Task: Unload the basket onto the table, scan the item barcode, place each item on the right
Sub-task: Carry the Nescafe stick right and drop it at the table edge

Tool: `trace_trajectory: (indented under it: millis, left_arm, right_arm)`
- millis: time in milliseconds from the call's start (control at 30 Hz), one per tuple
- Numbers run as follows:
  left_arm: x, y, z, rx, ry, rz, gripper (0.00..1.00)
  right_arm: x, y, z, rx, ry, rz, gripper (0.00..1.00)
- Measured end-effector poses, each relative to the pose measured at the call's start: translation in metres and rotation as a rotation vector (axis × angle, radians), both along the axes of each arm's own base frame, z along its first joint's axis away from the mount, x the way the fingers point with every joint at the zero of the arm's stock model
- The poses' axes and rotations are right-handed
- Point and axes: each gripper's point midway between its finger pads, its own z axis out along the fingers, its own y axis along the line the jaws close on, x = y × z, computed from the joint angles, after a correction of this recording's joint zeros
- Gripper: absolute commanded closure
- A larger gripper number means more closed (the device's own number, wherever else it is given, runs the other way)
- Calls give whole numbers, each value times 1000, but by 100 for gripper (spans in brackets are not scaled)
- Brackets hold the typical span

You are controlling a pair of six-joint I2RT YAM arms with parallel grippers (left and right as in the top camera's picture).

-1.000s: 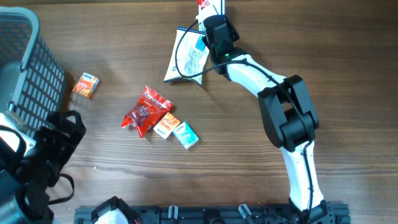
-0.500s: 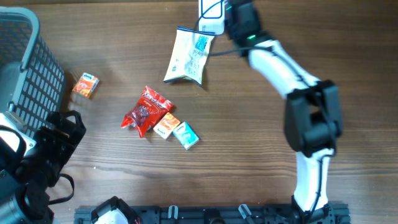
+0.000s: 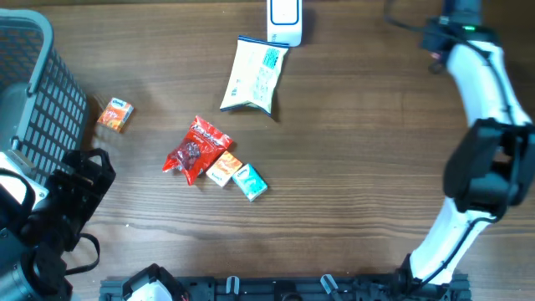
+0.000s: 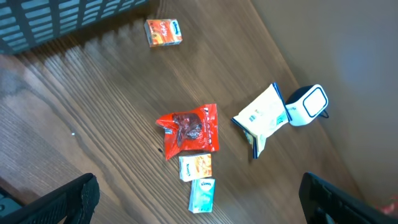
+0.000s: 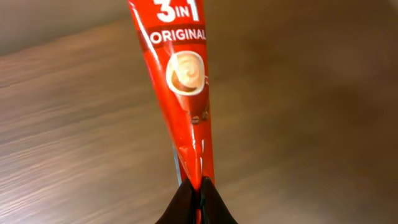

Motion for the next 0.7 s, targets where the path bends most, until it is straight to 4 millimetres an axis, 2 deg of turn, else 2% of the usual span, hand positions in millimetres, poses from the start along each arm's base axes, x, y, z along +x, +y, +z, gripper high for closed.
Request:
trace_trajectory:
  millis: [100, 200, 333, 533, 700]
  left_arm:
    - [0, 0, 0, 0, 0, 0, 0]
    - [0, 0, 0, 0, 0, 0, 0]
    - [0, 0, 0, 0, 0, 0, 0]
    - [0, 0, 0, 0, 0, 0, 0]
    - [0, 0, 0, 0, 0, 0, 0]
  right_arm:
    - [-21, -59, -5, 124, -28, -110, 96]
    - [-44, -108, -7, 202, -54, -199, 96]
    - [-71, -150, -11, 219, -57, -293, 96]
    - [-109, -179, -41, 223, -10, -399, 96]
    - [-124, -189, -56, 222, 0, -435, 96]
